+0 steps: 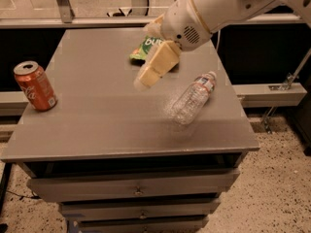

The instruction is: Move coke can near water bottle

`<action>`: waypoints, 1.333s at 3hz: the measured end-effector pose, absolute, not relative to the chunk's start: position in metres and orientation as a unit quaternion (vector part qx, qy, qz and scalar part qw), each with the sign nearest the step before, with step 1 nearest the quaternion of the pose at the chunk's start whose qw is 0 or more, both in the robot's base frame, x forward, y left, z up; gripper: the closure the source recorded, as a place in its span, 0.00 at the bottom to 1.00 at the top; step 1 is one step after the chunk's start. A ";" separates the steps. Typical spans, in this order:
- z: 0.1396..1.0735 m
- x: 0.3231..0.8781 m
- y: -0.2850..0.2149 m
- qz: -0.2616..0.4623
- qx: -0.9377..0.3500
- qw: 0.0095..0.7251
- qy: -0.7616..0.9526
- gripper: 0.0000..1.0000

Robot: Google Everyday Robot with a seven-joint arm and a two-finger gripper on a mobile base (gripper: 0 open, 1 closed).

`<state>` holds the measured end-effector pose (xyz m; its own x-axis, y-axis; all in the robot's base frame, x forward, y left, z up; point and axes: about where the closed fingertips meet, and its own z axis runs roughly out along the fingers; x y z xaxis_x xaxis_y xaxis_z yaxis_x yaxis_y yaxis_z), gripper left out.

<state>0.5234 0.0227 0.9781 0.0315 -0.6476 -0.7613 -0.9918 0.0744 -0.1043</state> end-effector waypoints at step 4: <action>0.957 0.539 0.143 0.290 -0.666 0.411 0.550 0.00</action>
Offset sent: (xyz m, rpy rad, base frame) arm 0.0020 0.0152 0.0030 0.0525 -0.0636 0.0358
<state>0.5387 0.1432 0.9569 0.2264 -0.4945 -0.8392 -0.9718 -0.0565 -0.2288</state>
